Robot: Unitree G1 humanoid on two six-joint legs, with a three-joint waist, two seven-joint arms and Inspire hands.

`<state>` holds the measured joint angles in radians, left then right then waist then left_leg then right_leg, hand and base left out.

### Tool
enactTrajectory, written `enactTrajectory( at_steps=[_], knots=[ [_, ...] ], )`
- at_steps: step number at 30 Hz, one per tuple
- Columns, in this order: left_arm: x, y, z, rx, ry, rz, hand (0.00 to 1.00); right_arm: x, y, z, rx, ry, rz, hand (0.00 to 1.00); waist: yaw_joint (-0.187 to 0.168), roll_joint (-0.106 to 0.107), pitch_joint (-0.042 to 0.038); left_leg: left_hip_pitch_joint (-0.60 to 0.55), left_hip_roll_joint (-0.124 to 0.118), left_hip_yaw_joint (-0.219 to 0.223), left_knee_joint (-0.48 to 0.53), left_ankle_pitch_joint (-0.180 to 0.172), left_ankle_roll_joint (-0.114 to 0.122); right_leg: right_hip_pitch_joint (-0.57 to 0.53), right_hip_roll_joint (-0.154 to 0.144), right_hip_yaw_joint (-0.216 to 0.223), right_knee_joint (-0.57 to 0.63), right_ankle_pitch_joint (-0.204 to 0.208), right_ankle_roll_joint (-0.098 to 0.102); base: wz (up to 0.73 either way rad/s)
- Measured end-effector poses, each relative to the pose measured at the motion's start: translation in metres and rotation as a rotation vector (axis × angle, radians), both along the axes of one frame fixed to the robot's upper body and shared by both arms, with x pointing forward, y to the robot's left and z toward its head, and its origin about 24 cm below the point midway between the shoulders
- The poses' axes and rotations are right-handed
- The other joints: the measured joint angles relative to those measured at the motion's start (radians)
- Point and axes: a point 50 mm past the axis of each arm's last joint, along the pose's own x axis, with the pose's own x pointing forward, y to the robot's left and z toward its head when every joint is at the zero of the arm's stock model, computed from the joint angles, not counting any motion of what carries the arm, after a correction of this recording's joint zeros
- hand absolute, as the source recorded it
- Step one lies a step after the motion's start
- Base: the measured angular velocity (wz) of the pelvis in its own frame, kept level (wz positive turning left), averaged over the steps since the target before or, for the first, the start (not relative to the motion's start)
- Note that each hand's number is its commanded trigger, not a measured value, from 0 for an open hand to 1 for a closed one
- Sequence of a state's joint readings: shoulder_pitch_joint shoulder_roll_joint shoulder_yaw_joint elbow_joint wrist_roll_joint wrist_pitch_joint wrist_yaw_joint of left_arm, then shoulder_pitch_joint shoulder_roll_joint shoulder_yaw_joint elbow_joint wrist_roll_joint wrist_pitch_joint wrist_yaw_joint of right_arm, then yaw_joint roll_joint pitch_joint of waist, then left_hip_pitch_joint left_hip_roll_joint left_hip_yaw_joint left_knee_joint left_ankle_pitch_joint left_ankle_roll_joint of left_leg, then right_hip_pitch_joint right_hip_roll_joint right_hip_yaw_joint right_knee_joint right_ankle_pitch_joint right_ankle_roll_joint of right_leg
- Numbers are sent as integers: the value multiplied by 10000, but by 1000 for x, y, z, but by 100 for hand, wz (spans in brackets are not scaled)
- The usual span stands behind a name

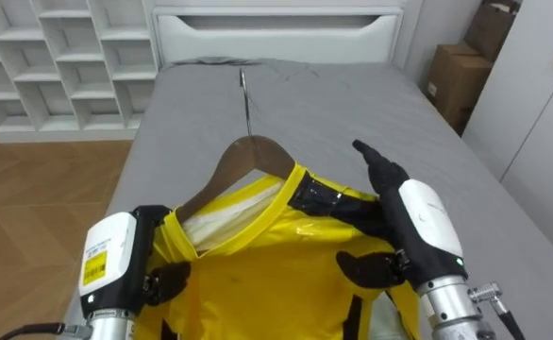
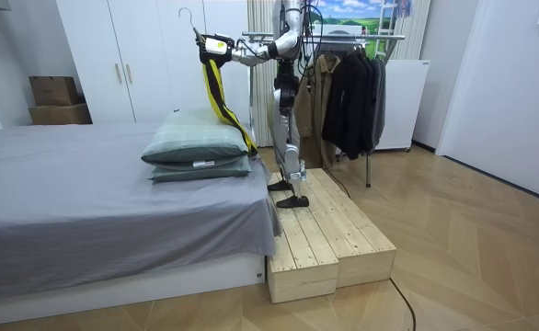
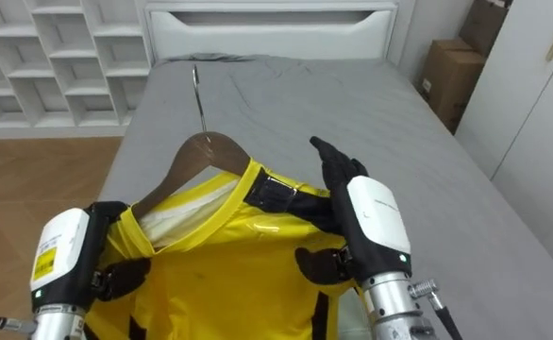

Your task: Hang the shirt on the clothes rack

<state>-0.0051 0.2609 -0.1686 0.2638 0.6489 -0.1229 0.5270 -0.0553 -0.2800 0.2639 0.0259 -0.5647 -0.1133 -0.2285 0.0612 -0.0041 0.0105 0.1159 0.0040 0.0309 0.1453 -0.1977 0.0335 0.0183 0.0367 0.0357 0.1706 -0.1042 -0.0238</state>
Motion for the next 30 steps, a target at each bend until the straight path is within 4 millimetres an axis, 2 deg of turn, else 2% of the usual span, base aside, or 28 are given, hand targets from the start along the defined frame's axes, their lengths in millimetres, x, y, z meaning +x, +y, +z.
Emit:
enactTrajectory(
  at_steps=[10, 18, 22, 27, 30],
  knots=[
    [4, -1, 2, 37, 76, -32, 100, 2, 2, 2, -40, 165, 217, 0, 23, -13, -9, -30, 11, -78, -4, 0, 0, 4, -16, -136, -30, -3, 3, 2],
    [4, -2, 2, 206, 57, -97, 100, 2, 8, 1, -44, 192, 440, 0, 238, -33, 4, -24, 6, -80, -1, 1, -2, 7, -13, -130, -1, -5, 0, 0],
    [5, -3, 3, 391, 18, -158, 100, 11, 13, 5, -18, 36, 538, 0, 316, -116, 39, -40, 7, -78, -7, 1, -3, -12, -13, -154, 5, -6, -2, 0],
    [7, -5, 5, 586, -111, -284, 100, 20, 17, 6, 35, 8, 522, 0, 435, -203, 28, -62, 10, -110, 12, 2, -4, -9, -14, -192, -9, -6, -2, 1],
    [10, -6, 8, 582, -221, -319, 100, 22, 18, 8, 70, -43, 539, 0, 462, -231, 24, -172, 5, -203, 70, 2, -3, -44, -44, -398, -32, -6, -2, 8]
  ],
)
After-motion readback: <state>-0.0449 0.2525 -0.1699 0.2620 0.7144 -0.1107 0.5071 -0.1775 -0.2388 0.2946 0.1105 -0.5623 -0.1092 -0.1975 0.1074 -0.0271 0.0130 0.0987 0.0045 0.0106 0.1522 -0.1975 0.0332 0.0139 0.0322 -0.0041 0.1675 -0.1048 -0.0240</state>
